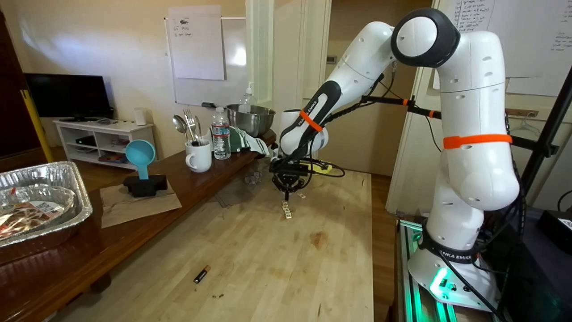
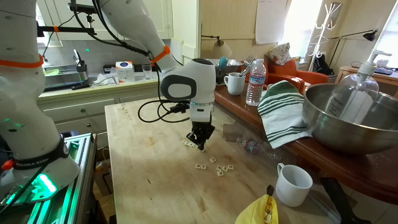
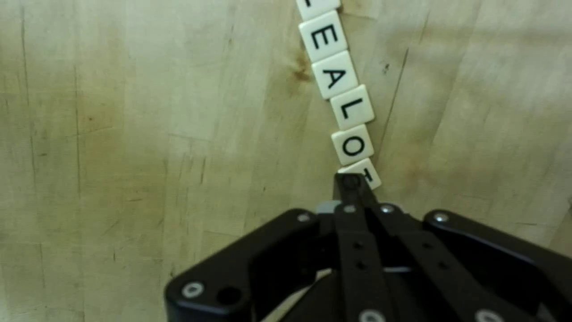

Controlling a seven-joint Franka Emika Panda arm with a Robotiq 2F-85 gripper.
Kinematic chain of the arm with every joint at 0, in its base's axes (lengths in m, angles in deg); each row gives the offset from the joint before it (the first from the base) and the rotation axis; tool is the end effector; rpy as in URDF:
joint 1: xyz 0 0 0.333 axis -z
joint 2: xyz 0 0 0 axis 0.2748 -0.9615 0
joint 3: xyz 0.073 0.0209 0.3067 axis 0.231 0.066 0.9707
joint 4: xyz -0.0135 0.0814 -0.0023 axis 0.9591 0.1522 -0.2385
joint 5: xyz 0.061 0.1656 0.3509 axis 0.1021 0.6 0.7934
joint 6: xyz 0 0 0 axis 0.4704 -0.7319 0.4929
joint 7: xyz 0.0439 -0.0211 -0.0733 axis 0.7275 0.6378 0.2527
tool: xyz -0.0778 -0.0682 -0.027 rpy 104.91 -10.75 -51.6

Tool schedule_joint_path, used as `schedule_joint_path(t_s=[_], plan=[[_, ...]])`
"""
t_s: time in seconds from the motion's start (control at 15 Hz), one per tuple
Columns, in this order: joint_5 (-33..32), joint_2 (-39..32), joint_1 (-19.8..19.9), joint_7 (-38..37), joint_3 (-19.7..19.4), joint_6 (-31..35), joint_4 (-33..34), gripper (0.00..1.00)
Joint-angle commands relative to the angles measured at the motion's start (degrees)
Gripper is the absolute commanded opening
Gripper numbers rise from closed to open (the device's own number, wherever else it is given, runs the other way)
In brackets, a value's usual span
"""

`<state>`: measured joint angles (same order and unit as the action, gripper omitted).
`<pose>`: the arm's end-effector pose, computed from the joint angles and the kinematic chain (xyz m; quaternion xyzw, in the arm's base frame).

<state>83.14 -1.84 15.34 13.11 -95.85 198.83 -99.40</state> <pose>0.5138 -0.1134 0.2281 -0.7987 0.6016 -0.0153 0.0034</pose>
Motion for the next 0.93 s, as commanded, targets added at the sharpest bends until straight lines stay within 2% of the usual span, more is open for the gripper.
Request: schedule_joint_path(t_s=[0.0,0.2,0.6,0.87], plan=[[1.49,2.3,1.43,1.94,1.76,1.49,-2.32,0.0],[2.74,2.26,2.95,8.99,3.55,2.89,-2.19,0.0],[11.17,1.23,6.94,32.98,8.18,5.09,-1.0,0.0],[13.47,1.13,8.62,47.42,9.75,4.51,-1.02,0.0]])
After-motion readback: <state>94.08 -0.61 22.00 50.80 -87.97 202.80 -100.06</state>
